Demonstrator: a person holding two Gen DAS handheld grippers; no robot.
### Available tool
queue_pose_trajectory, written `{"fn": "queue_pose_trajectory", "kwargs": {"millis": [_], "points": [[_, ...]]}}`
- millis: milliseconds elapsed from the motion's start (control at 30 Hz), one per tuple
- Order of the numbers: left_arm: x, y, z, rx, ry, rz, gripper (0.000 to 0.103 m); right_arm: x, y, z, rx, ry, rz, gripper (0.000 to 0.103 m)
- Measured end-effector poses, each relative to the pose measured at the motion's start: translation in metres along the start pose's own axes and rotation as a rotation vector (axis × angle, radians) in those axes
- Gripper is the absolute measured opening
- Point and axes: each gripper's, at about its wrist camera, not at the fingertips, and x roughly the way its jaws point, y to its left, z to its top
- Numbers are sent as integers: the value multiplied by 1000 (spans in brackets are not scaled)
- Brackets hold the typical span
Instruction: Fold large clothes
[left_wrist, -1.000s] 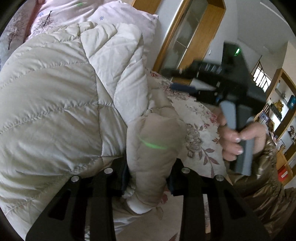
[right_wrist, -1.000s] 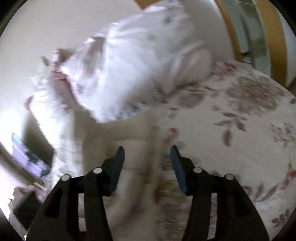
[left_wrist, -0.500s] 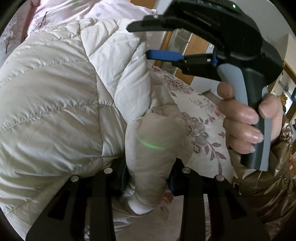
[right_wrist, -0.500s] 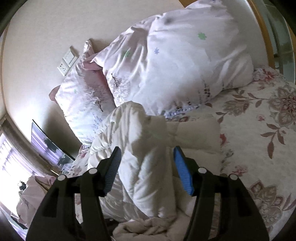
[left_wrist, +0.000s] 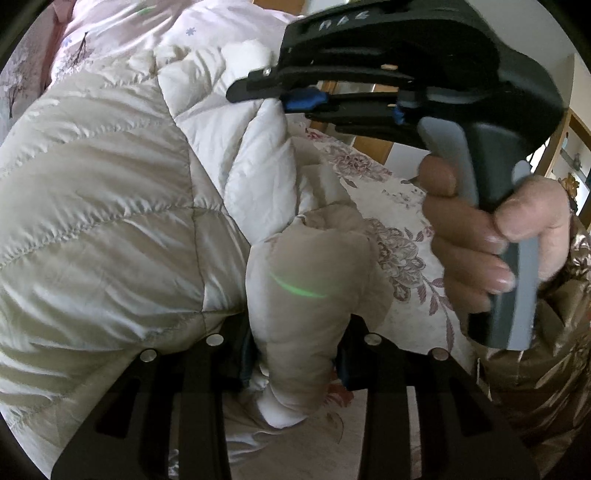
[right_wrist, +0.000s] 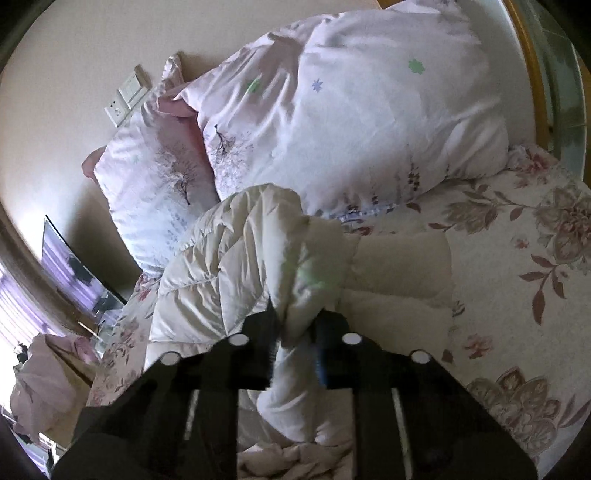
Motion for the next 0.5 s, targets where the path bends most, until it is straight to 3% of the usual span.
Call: {"fn": "queue_pose_trajectory", "kwargs": {"millis": [167,333,500], "points": [[-21,-13,0,30,-28,-9,45,6,-13,2,30,1,-19,13],[-60,-13,4,30,-104,-10,55,9,-23,1,55,-2,-18,13],[-98,8,17,-10,-224,61,61,10,-28,1,73,-11,2,13]]}}
